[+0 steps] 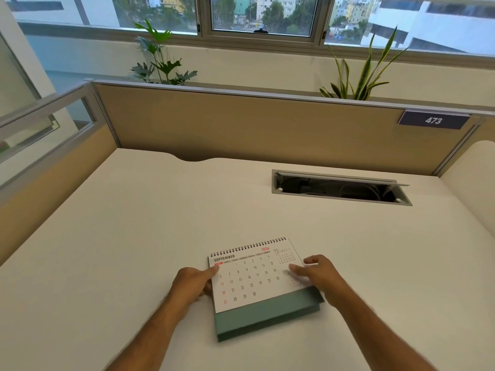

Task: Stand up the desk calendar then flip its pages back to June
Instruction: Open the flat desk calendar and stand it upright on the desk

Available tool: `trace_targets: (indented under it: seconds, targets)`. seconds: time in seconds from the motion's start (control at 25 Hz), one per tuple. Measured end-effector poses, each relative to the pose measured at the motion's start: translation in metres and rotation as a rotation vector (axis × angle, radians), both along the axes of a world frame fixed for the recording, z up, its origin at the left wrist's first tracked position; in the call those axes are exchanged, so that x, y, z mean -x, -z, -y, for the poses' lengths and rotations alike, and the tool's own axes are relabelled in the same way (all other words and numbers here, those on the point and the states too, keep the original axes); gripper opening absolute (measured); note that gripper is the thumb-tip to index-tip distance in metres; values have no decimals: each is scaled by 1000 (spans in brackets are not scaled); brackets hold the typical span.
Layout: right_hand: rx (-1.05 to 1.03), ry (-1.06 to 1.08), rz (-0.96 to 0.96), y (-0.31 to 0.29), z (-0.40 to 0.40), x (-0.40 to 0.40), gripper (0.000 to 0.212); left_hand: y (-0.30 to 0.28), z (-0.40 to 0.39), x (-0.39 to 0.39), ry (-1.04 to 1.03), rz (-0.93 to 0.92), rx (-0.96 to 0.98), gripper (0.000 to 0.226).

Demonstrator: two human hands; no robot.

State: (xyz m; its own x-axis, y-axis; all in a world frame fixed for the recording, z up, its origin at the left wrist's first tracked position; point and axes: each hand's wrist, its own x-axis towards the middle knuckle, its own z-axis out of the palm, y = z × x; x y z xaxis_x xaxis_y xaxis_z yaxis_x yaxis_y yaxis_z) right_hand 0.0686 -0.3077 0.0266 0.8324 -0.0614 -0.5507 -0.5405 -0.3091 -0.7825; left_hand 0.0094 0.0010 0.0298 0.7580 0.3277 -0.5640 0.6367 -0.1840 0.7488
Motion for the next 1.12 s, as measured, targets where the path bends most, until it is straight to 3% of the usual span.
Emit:
trace_targets:
  seconds: [0.12,0.36,0.72,1.12]
  targets:
    - [-97,78,16,1,-4,-2,41,3,-1,-1,-31,82,57,28]
    - [-215,22,26,-9,-8,-14,28,-1,-3,-9,-75,219,155,21]
    - [-339,-84,132,-41,-37,-45,47,-23,-7,-35,-191,447,162,24]
    - [-330,-32,336,-54,-91,-85,24,-42,-33,-78,-163,547,119,35]
